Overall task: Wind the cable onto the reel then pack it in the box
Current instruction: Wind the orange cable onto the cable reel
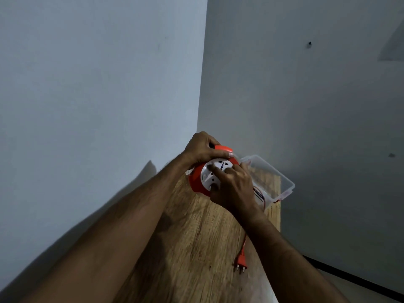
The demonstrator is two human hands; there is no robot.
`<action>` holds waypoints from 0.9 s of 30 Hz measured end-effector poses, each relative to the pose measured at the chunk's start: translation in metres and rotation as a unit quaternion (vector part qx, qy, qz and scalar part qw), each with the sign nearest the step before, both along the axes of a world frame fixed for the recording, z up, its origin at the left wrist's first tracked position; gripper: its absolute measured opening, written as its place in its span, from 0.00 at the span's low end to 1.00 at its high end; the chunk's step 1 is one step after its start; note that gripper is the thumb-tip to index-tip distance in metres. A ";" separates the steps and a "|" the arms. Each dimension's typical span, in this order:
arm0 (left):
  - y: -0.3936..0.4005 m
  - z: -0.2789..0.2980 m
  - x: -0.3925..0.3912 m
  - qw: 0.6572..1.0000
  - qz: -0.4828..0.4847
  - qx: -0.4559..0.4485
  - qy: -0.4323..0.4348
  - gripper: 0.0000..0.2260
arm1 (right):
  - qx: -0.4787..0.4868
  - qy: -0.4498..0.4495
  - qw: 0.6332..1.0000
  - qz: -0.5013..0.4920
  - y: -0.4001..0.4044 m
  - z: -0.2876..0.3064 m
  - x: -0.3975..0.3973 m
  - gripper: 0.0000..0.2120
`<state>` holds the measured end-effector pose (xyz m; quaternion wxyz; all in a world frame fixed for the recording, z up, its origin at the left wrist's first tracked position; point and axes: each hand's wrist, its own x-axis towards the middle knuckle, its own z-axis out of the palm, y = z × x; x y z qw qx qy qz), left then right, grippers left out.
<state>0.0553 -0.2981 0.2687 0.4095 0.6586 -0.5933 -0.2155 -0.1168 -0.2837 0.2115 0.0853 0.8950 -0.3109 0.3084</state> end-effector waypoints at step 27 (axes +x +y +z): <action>-0.001 -0.004 -0.006 0.998 0.045 -0.031 0.002 0.21 | 0.112 -0.254 0.957 -0.087 0.043 0.008 0.003 0.13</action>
